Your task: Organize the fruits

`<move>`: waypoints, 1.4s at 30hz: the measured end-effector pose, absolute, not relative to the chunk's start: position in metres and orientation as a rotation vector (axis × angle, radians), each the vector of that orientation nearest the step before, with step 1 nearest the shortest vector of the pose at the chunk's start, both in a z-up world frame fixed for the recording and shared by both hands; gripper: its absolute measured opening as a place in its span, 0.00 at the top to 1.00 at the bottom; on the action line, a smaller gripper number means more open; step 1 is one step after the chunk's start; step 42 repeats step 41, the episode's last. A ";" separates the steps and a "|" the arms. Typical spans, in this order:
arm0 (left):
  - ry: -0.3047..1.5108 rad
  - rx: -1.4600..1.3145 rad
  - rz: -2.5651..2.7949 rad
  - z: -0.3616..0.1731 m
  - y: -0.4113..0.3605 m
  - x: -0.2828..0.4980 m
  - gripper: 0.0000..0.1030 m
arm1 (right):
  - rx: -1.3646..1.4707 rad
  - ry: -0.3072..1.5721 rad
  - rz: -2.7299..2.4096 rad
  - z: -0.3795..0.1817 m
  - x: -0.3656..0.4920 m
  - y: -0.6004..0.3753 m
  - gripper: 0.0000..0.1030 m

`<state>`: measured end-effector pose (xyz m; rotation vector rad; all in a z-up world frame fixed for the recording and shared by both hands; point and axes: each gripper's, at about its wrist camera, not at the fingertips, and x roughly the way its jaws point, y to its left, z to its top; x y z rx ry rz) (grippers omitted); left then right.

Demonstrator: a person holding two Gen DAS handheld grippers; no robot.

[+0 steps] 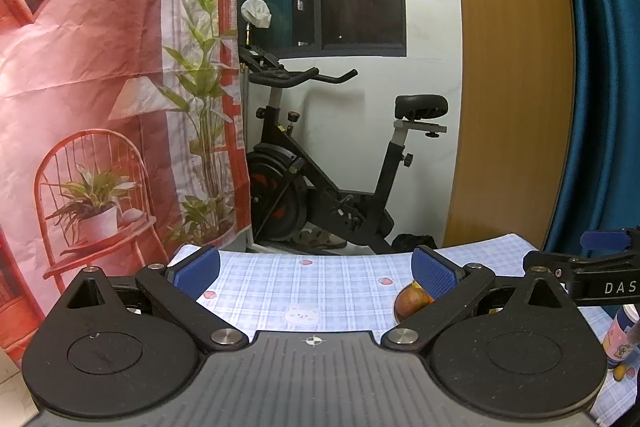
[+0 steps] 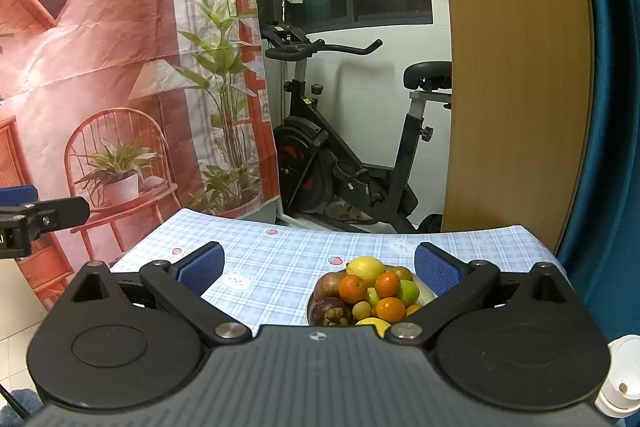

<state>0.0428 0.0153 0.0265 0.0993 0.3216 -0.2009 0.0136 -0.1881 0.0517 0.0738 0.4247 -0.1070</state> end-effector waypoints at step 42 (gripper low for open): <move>0.341 0.087 -0.194 0.024 0.017 0.043 0.00 | 0.071 0.427 -0.107 0.052 0.014 -0.187 0.00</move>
